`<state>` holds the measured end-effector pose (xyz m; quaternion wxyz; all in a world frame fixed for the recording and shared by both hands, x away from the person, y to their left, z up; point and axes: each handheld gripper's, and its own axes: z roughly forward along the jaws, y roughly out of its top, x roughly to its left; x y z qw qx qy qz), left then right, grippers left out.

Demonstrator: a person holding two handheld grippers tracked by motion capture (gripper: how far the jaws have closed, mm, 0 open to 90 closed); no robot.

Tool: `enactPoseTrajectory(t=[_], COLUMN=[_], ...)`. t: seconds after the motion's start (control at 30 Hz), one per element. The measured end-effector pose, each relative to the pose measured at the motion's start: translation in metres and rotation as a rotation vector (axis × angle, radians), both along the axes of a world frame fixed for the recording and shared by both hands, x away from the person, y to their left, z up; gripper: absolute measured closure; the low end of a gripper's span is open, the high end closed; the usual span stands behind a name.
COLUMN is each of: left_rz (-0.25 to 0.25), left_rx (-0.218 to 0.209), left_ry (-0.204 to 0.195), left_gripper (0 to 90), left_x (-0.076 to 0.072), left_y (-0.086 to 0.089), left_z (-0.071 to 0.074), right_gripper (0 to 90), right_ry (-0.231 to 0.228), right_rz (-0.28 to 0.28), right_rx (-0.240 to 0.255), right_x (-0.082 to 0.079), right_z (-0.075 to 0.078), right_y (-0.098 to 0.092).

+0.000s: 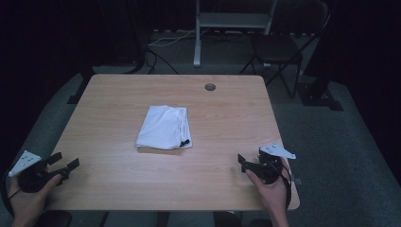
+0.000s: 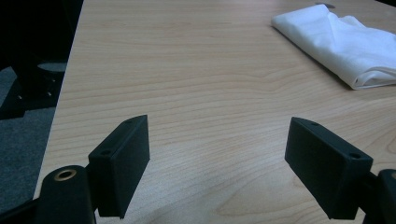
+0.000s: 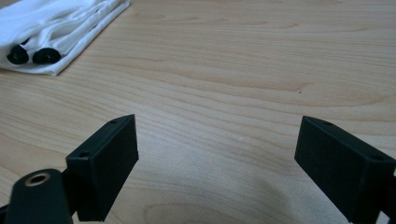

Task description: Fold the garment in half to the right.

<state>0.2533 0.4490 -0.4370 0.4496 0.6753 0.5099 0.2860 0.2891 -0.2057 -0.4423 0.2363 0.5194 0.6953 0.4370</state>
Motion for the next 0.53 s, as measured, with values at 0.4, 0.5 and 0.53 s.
enactPoseTrajectory(t=[0.4, 0.5, 0.53], left_rz=[-0.001, 0.001, 0.002], left_rx=[0.014, 0.013, 0.013], left_ry=[0.009, 0.005, 0.007], left_gripper=[21.5, 21.5, 21.5], left_x=[-0.0001, -0.0003, -0.0002], left_y=[-0.0033, -0.0034, -0.0032], left_z=[0.0001, 0.0001, 0.0001], right_gripper=[12.7, 12.7, 12.7], right_ry=[0.003, 0.003, 0.004], right_rz=[0.01, 0.013, 0.014], right_rx=[0.0, 0.003, 0.005], right_x=[-0.001, -0.0013, -0.0014], right_z=[0.0, 0.0, 0.0], right_y=[0.0003, 0.0001, 0.0])
